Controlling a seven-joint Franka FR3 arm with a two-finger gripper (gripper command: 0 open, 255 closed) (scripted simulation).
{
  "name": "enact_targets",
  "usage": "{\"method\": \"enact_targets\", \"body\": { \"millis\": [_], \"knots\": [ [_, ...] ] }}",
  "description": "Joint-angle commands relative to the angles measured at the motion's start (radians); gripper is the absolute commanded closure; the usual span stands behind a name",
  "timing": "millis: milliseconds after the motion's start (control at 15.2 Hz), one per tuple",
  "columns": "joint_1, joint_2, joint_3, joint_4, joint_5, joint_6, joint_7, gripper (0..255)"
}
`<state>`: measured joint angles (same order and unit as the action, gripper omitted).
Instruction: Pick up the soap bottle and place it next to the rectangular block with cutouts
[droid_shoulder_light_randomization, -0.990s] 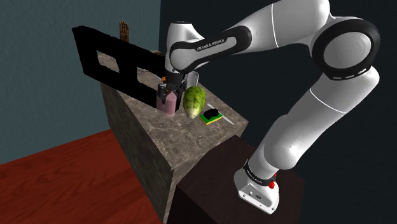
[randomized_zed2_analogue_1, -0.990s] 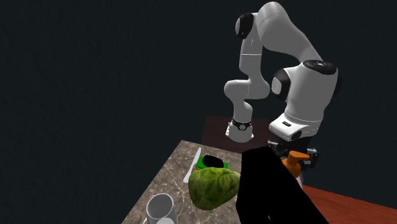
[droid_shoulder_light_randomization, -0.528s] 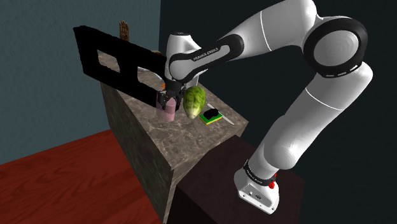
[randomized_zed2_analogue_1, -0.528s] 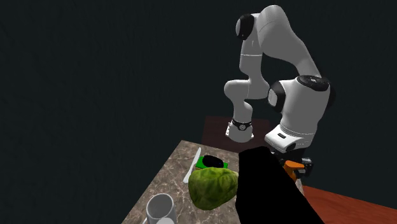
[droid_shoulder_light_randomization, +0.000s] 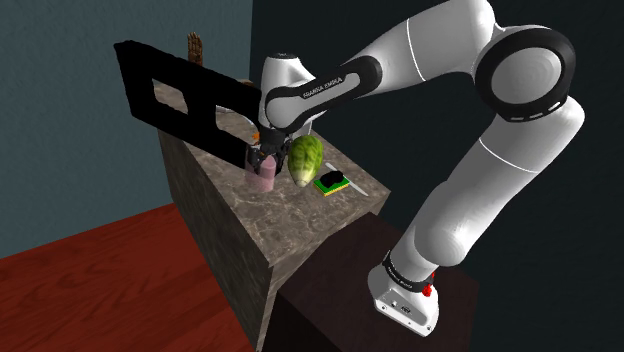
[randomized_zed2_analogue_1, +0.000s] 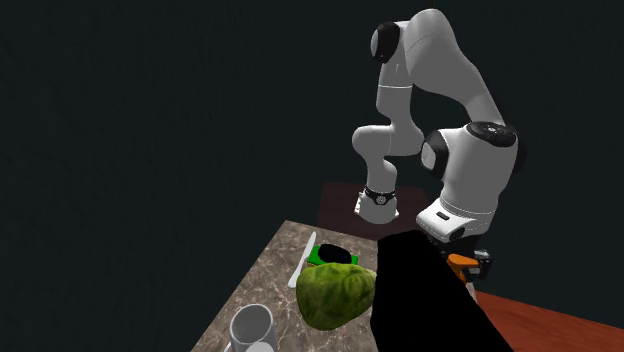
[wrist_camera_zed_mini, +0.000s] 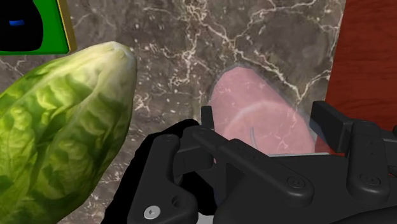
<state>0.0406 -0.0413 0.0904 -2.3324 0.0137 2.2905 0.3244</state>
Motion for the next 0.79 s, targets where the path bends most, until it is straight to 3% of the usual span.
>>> {"method": "enact_targets", "body": {
  "millis": [0, 330, 594, 726],
  "knots": [
    [-0.006, 0.004, -0.007, 0.001, -0.002, 0.0, 0.0, 0],
    [-0.006, 0.004, -0.006, -0.003, -0.002, 0.003, 0.001, 0],
    [-0.007, -0.065, -0.007, 0.059, 0.004, -0.127, -0.004, 0],
    [-0.007, -0.065, -0.007, 0.059, 0.004, -0.127, -0.004, 0]
  ]
}}
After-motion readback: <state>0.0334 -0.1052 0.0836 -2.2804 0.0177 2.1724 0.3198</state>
